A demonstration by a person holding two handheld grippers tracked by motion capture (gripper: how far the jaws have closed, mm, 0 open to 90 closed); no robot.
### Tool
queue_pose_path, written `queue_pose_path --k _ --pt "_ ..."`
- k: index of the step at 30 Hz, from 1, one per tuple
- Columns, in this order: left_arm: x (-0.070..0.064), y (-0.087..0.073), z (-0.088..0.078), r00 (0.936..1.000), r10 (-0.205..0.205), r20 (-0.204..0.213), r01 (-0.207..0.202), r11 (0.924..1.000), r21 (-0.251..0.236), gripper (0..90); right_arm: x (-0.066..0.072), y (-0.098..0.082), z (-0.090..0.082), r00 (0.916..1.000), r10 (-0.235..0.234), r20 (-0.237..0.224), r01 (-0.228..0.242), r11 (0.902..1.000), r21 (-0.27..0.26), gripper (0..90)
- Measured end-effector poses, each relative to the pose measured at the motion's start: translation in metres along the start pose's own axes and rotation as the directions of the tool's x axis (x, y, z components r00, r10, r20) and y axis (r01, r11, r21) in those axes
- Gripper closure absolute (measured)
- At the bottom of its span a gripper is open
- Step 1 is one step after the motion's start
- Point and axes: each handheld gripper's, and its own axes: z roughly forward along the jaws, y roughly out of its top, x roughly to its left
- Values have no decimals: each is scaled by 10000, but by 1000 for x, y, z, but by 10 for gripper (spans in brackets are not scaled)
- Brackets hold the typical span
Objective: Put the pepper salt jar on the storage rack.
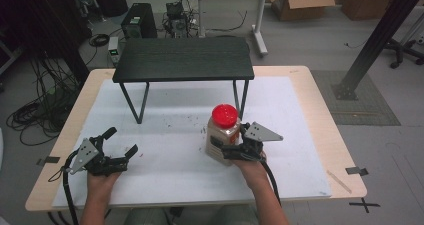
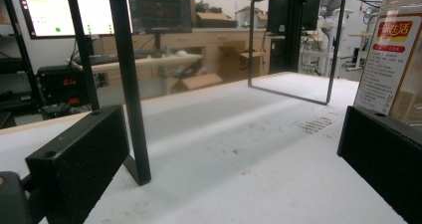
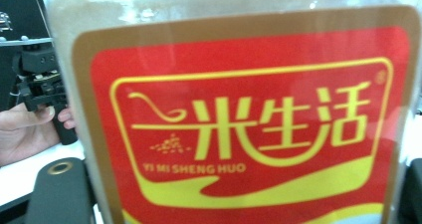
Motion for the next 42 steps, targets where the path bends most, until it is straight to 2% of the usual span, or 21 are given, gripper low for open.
queue_pose_path --k 5,20,28,35,42 --pt "0 0 0 10000 2 3 -2 10000 2 3 0 -1 -2 9999 -105 -65 104 9999 -121 222" --pt "0 0 0 10000 -42 3 42 10000 -10 3 -1 0 -3 9984 -555 -140 555 9985 -24 261" --pt "0 0 0 10000 -51 8 51 10000 -8 2 1 1 -3 9989 -477 -34 476 9985 -285 263" --pt "0 0 0 10000 -52 9 52 10000 -7 2 3 13 -5 9987 -515 -8 514 9969 -593 263" --pt "0 0 0 10000 -30 -2 30 10000 -16 2 4 33 -8 9981 -610 -30 607 9969 -507 263"
